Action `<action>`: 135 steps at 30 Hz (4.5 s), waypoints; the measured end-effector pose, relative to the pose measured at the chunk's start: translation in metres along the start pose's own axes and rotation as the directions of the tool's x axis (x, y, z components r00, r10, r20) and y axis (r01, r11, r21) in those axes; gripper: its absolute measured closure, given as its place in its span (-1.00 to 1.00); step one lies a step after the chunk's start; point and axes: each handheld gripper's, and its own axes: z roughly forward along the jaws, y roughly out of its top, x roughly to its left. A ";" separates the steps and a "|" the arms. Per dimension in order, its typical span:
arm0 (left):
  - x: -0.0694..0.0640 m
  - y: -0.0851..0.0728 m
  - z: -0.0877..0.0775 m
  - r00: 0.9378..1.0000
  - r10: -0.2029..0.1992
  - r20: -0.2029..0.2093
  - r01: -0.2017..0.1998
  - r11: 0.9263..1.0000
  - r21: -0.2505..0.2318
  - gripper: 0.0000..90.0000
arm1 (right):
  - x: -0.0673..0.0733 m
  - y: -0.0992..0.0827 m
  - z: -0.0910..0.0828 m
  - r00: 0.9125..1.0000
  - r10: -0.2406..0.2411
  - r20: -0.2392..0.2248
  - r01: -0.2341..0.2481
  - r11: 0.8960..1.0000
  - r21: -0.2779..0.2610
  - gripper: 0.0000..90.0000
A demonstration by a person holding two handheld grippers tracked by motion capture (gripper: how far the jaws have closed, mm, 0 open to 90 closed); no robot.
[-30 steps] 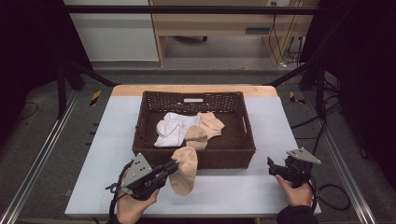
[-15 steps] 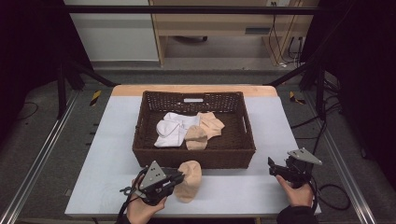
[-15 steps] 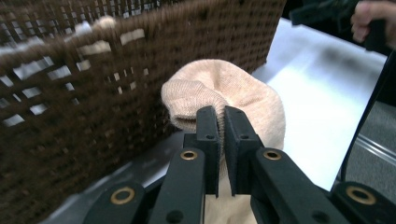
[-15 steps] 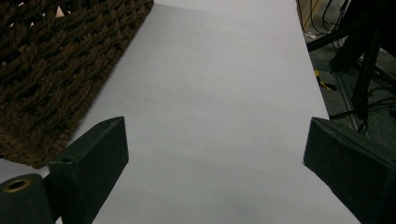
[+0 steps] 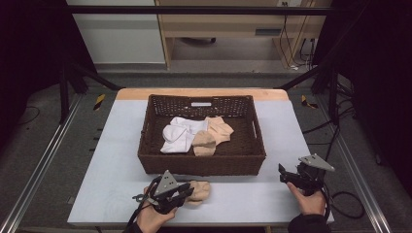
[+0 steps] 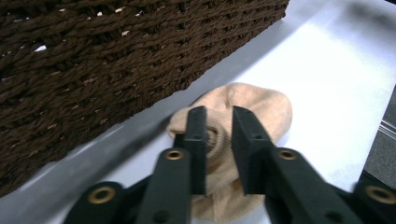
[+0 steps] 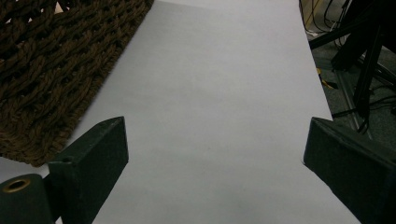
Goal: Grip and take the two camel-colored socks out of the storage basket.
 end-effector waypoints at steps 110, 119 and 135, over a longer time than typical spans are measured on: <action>0.109 0.126 0.140 0.993 0.032 -0.116 0.009 0.941 0.339 0.32 | -0.001 0.002 0.007 1.000 0.010 -0.006 -0.010 1.000 0.022 -0.85; 0.110 0.130 0.132 0.993 -0.069 -0.100 0.099 0.935 0.339 0.76 | -0.001 0.001 0.007 1.000 0.008 0.001 -0.008 1.000 0.022 -0.85; 0.106 0.144 0.100 0.993 -0.082 -0.090 0.082 0.997 0.001 0.81 | -0.002 0.001 0.007 1.000 0.011 0.009 -0.011 1.000 0.025 -0.85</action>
